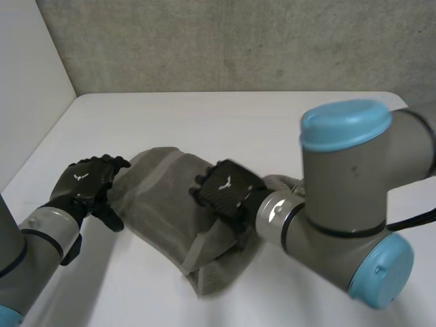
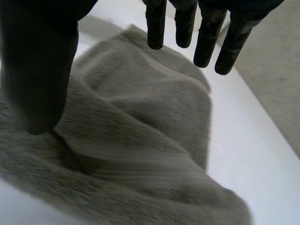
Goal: Fold the towel.
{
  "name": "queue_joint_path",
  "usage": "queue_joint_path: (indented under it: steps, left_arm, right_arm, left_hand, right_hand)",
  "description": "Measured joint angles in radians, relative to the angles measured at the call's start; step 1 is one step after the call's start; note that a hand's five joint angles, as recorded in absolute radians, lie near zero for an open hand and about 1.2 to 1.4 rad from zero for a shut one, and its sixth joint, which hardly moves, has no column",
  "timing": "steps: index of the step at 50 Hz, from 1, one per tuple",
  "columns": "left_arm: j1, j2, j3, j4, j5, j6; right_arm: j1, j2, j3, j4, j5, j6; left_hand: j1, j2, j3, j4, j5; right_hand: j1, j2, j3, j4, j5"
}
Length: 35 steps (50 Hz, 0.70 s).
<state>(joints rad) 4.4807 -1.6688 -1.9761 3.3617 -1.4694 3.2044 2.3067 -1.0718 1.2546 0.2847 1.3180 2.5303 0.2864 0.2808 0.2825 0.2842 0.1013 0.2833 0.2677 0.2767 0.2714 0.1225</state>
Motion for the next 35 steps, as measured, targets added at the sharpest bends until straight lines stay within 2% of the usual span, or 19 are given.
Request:
queue_joint_path:
  steps: [5,8,16,18,23,25,29,35]
  left_arm:
    - [0.068,-0.007,-0.004,0.002,0.091,-0.005]
    - [0.091,-0.01,-0.004,0.002,0.118,-0.007]
    - [0.112,-0.014,-0.005,0.002,0.136,-0.008]
    - [0.113,-0.014,-0.006,0.002,0.135,-0.008]
    - [0.112,-0.013,-0.015,0.004,0.133,-0.006]
    - [0.112,-0.013,-0.019,0.004,0.133,-0.005]
    - [0.11,-0.013,-0.026,0.005,0.133,-0.004]
    - [0.104,-0.013,-0.033,0.006,0.136,-0.002]
  right_arm:
    - [0.066,0.046,0.007,-0.015,0.024,0.0]
    - [0.094,0.07,0.006,-0.03,0.045,-0.004]
    - [0.156,0.142,-0.006,-0.112,0.114,-0.032]
    - [0.164,0.157,-0.007,-0.133,0.122,-0.046]
    - [0.173,0.18,-0.015,-0.176,0.13,-0.079]
    - [0.171,0.177,-0.019,-0.191,0.131,-0.077]
    - [0.153,0.131,-0.03,-0.217,0.133,-0.011]
    - [-0.006,-0.022,-0.02,-0.253,0.135,0.274]
  left_hand:
    - [0.0,0.0,0.0,0.0,0.0]
    - [0.0,0.0,0.0,0.0,0.0]
    - [-0.003,-0.002,-0.004,-0.002,-0.002]
    - [-0.005,-0.003,-0.004,-0.004,-0.002]
    - [-0.005,-0.003,-0.004,-0.004,-0.002]
    - [-0.005,-0.003,-0.004,-0.004,-0.002]
    - [-0.005,-0.003,-0.004,-0.004,-0.003]
    - [-0.011,-0.009,-0.01,-0.011,-0.009]
  right_hand:
    - [0.051,0.057,0.058,0.059,0.053]
    - [0.087,0.09,0.095,0.093,0.092]
    - [0.282,0.302,0.295,0.298,0.281]
    - [0.427,0.447,0.437,0.439,0.421]
    - [1.002,1.018,0.984,0.996,0.978]
    - [1.057,1.066,1.051,1.067,1.046]
    - [1.057,1.066,1.053,1.07,1.047]
    - [1.057,1.066,1.053,1.07,1.047]
